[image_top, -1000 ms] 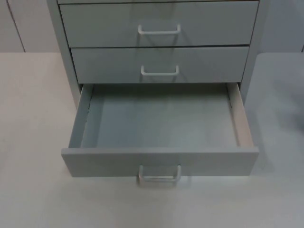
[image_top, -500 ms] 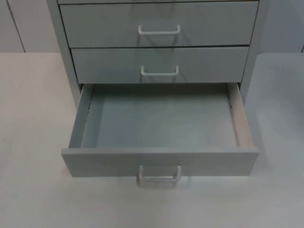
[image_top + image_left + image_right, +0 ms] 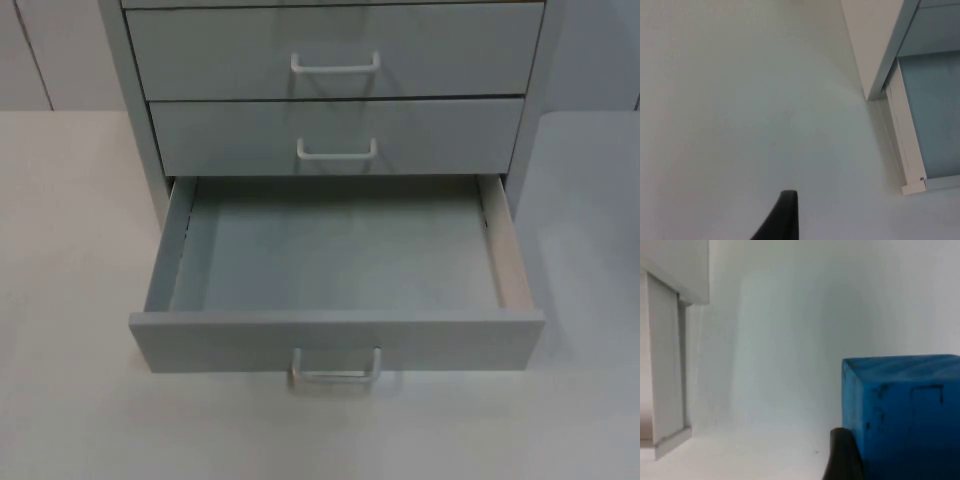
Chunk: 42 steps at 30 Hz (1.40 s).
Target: Open the drawer with the left hand, place the block into the drawer with the right hand, then close the drawer with the left hand.
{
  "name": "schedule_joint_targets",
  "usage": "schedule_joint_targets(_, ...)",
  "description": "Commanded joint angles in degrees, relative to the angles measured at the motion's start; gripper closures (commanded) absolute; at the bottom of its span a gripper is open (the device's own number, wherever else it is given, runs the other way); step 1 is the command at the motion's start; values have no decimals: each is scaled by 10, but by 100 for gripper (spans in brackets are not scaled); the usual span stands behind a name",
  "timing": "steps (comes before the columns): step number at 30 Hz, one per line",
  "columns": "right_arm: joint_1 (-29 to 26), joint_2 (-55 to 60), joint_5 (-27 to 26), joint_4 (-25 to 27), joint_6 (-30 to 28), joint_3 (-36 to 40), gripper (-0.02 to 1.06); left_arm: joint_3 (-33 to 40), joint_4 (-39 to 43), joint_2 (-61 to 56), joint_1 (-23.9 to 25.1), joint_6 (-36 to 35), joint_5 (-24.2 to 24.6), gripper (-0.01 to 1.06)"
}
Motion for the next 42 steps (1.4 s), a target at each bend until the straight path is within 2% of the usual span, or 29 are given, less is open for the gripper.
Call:
schedule_joint_targets(1, 27, -8, -2, 5, 4, 3, 105, 1, 1, -4, 1, 1, -1, 9)
schedule_joint_targets(3, 68, -8, -14, 5, 27, 3, 105, 1, -1, -4, 1, 1, 0, 9)
schedule_joint_targets(4, 68, -8, -14, 5, 27, 3, 105, 1, -1, -4, 1, 1, 0, 9)
schedule_joint_targets(6, 120, -7, -32, 5, 57, 3, 105, 1, -1, -4, 1, 1, 0, 9)
schedule_joint_targets(8, 169, -4, -53, -21, 98, 3, 105, 1, -1, -4, 1, 1, 0, 9)
schedule_joint_targets(9, 169, -4, -53, -21, 98, 3, 105, 1, -1, -4, 1, 1, 0, 9)
schedule_joint_targets(12, 248, 15, -75, -76, 184, 3, 105, 1, -1, -4, 1, 1, 0, 9)
schedule_joint_targets(13, 248, 15, -75, -76, 184, 3, 105, 1, -1, -4, 1, 1, 0, 9)
schedule_joint_targets(17, 325, 57, -119, -121, 255, 2, 105, 1, -2, -4, 1, 1, 0, 9)
schedule_joint_targets(18, 325, 57, -119, -121, 255, 2, 105, 1, -2, -4, 1, 1, 0, 9)
schedule_joint_targets(21, 371, 98, -132, -173, 324, -11, 105, 1, -2, -4, 1, 1, 0, 9)
schedule_joint_targets(22, 392, 123, -132, -206, 359, -22, 105, 1, -2, -4, 1, 1, 0, 9)
schedule_joint_targets(23, 392, 123, -132, -206, 359, -22, 105, 1, -2, -4, 1, 1, 0, 9)
schedule_joint_targets(27, 427, 191, -166, -290, 438, -58, 105, 1, -2, -4, 1, 1, 0, 9)
schedule_joint_targets(33, 431, 256, -203, -315, 481, -87, 105, 1, -1, -4, 1, 1, 0, 9)
schedule_joint_targets(36, 430, 303, -209, -350, 525, -99, 105, 1, -1, -4, 1, 1, 0, 9)
schedule_joint_targets(38, 430, 314, -219, -362, 535, -99, 105, 1, -1, -4, 1, 1, 0, 9)
schedule_joint_targets(42, 429, 350, -234, -438, 634, -104, 105, 1, -1, -4, 1, 1, 0, 9)
